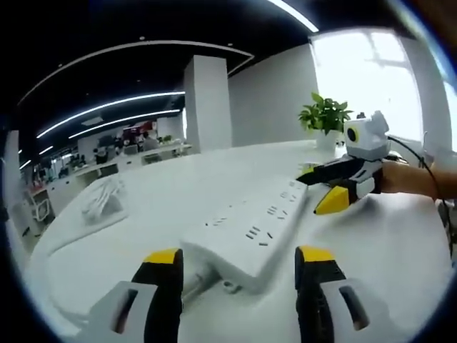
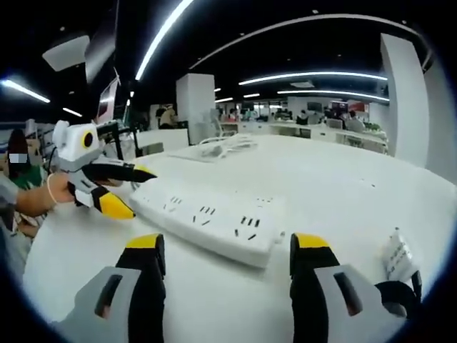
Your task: Straighten the power strip on the desk, plug the charger into it
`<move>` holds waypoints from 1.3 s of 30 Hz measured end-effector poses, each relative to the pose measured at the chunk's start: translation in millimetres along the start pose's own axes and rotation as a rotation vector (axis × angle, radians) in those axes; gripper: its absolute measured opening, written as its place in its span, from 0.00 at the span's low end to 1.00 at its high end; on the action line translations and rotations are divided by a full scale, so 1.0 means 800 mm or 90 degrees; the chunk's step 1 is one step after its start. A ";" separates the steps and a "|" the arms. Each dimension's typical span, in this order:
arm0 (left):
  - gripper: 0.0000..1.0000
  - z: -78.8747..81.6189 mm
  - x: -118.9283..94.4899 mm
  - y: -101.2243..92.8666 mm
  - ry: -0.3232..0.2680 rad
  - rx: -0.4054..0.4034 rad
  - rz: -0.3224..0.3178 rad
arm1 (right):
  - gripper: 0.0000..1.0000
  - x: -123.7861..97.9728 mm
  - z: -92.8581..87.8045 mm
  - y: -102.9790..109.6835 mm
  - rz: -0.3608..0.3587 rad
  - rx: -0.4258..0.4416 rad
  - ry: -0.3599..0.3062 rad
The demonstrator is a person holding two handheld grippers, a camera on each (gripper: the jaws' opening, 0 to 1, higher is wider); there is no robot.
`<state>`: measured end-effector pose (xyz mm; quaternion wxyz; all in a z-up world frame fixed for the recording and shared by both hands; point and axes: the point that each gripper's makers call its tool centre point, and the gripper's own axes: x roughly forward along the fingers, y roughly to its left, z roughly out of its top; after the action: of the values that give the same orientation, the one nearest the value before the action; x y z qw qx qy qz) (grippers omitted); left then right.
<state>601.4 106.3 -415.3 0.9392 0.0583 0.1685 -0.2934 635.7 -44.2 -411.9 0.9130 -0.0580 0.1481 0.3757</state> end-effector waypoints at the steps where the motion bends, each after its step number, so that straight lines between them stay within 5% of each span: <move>1: 0.62 0.000 0.000 0.000 0.002 0.000 0.000 | 0.70 0.000 0.000 0.000 0.000 0.001 0.000; 39: 0.55 -0.004 0.004 0.001 0.017 0.002 -0.009 | 0.58 -0.001 -0.002 0.006 0.014 0.017 0.001</move>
<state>603.6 106.3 -419.5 0.9347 0.0628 0.1809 -0.2995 631.4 -42.1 -413.5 0.9095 -0.0442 0.1543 0.3834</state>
